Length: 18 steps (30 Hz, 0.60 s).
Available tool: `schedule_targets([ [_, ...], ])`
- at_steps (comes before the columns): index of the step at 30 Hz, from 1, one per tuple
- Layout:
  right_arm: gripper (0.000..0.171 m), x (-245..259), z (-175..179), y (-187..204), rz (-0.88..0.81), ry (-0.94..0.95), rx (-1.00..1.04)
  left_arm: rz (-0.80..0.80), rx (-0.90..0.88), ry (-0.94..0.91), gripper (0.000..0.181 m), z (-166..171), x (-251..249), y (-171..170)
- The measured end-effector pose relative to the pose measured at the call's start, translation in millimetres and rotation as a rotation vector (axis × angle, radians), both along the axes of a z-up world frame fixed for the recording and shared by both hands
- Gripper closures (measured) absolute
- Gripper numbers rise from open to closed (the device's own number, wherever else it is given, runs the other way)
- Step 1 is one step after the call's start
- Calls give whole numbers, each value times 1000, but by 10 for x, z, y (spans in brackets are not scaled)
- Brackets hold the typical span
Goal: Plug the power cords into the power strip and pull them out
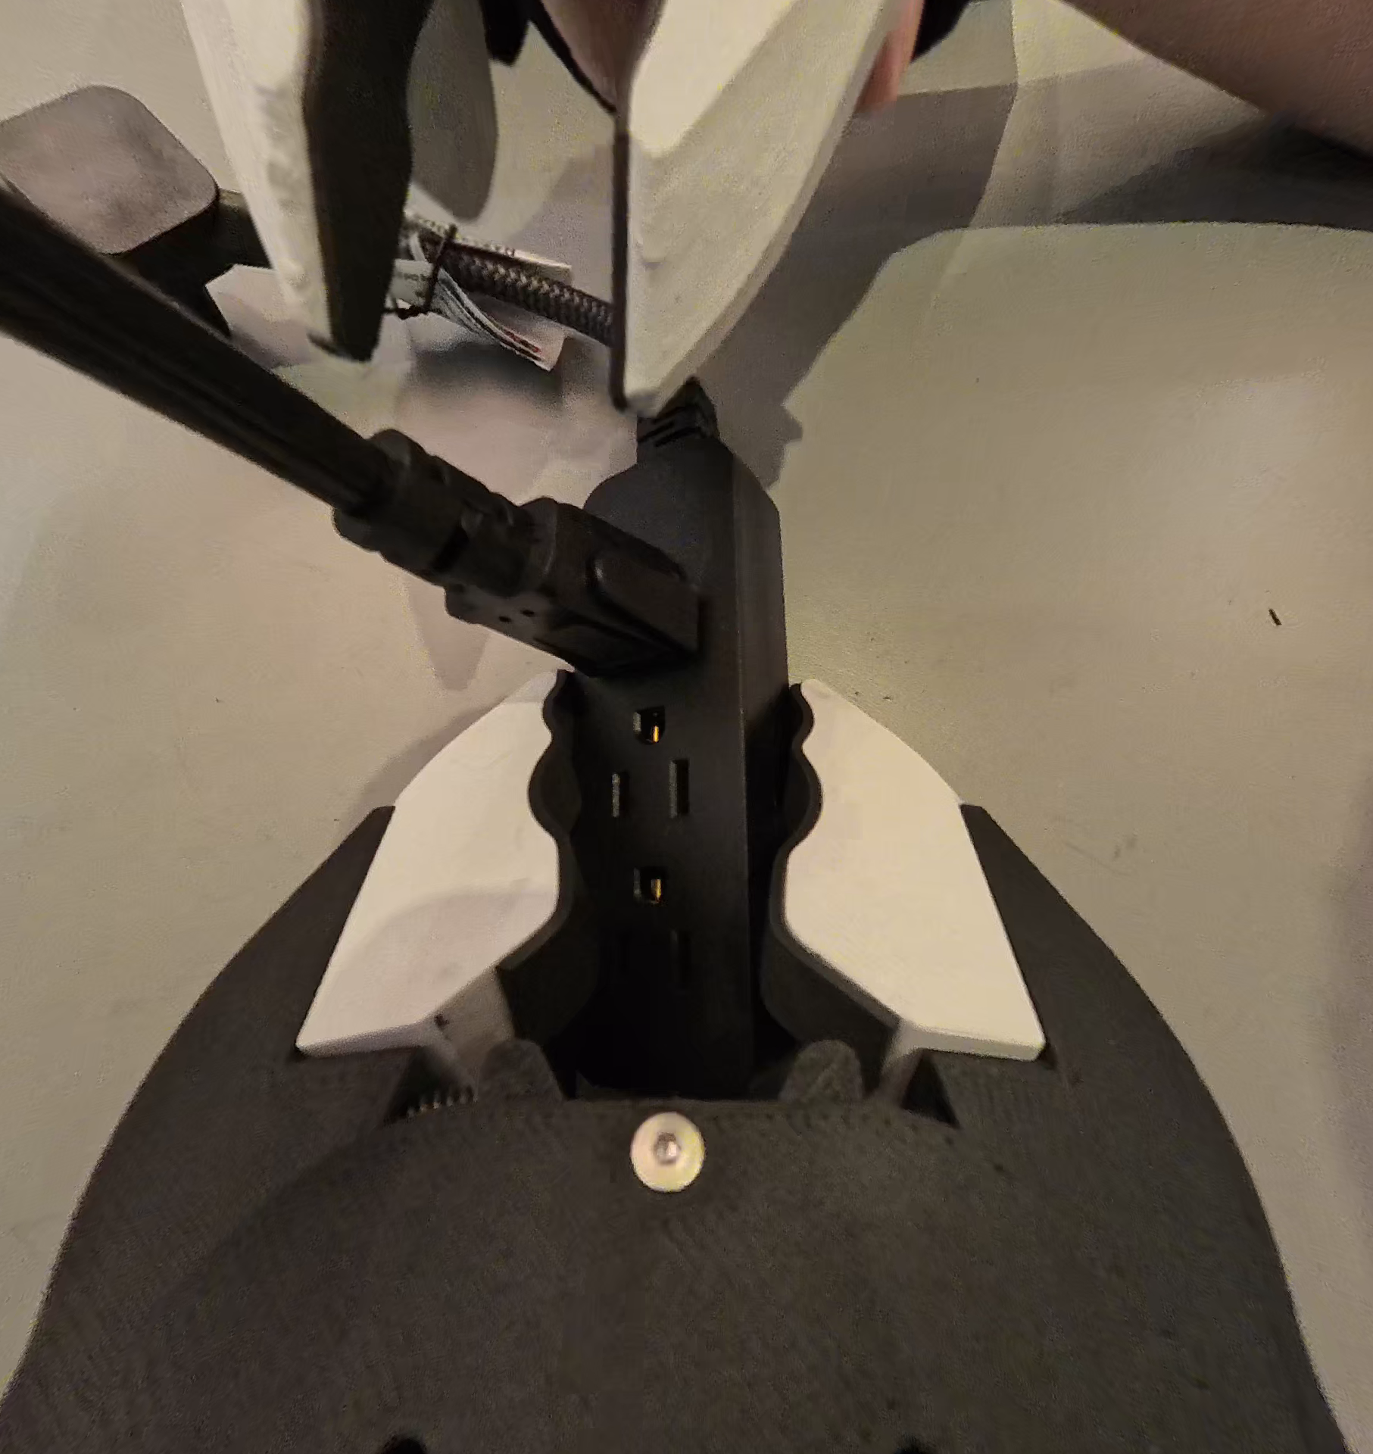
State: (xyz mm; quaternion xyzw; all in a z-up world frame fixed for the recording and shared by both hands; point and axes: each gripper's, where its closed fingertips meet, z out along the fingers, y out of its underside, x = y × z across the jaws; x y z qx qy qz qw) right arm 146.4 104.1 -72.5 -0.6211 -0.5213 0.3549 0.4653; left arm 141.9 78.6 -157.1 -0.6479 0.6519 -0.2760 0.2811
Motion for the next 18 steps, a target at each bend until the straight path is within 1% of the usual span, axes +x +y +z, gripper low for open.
schedule_targets([
  [1,141,10,-21,0,-9,-31,91,2,-5,3,131,0,-6,-5],
  [3,147,-1,-47,-3,-34,-72,230,6,-55,1,131,15,-25,-30],
  [5,153,-57,-77,-23,-44,-93,298,14,-130,-30,131,56,-42,-49],
  [6,153,-107,-95,-56,-28,-92,316,14,-158,-41,132,71,-55,-54],
  [7,154,-154,-103,-85,-17,-92,327,5,-160,-41,131,72,-73,-58],
  [9,155,-216,-74,-60,-52,-98,385,-8,-100,-17,131,40,-95,-52],
  [10,162,-227,-79,-45,-65,-110,418,-25,-63,7,131,15,-101,-65],
  [11,162,-219,-97,-56,-59,-125,443,-27,-37,31,131,-8,-110,-67],
  [13,167,-182,-110,-84,-35,-149,428,-24,-22,38,131,-16,-109,-66],
  [14,164,-166,-97,-109,-19,-166,409,-25,-21,36,131,-15,-110,-67],
  [16,144,-162,-26,-173,6,-211,431,-23,-26,41,131,-17,-112,-66],
  [17,135,-154,-31,-192,3,-265,454,-21,-29,42,131,-16,-112,-65],
  [18,130,-128,-82,-194,-9,-341,479,-21,-32,41,131,-15,-115,-65],
])
